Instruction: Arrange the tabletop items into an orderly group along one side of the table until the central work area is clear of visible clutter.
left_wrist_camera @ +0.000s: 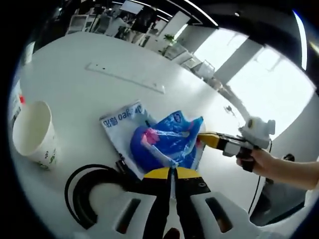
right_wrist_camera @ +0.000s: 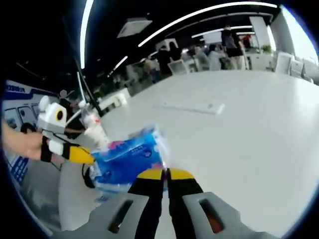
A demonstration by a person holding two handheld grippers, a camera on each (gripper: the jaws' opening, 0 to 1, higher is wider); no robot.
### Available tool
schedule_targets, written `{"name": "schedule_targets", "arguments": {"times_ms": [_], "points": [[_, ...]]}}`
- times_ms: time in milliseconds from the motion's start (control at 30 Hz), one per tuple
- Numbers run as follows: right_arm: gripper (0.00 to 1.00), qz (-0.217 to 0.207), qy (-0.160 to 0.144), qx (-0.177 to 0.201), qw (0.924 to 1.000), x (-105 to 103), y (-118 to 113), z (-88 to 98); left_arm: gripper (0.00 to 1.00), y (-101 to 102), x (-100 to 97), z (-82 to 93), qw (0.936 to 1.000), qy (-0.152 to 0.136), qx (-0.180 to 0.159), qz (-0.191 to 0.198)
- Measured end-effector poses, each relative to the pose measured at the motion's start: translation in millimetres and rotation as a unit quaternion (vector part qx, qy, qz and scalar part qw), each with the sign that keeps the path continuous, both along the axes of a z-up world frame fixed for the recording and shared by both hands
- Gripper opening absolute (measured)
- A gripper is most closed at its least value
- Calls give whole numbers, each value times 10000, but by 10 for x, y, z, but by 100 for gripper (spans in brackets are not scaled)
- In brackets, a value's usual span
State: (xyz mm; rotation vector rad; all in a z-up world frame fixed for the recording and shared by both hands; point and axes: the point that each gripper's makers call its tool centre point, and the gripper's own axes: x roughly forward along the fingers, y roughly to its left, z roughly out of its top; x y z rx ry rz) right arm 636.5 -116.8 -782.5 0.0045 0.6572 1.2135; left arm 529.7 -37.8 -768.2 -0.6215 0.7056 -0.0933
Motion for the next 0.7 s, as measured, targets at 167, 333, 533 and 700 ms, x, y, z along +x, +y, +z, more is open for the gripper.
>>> {"name": "schedule_targets", "arguments": {"times_ms": [167,333,533,700], "points": [[0,-252,-21,48,9997,-27,-198,44,0,-125,38,39,9997,-84,-5,-215],[0,-475,-6,52,9989,-74,-395,39,0,-232,63,57,9993,-138,-38,-350],[0,-658,-24,11,9978,-83,-600,53,0,-374,114,70,9984,-181,-73,-530],[0,-725,-97,-41,9973,-67,-761,76,0,-488,148,68,9978,-188,-187,-613]]}}
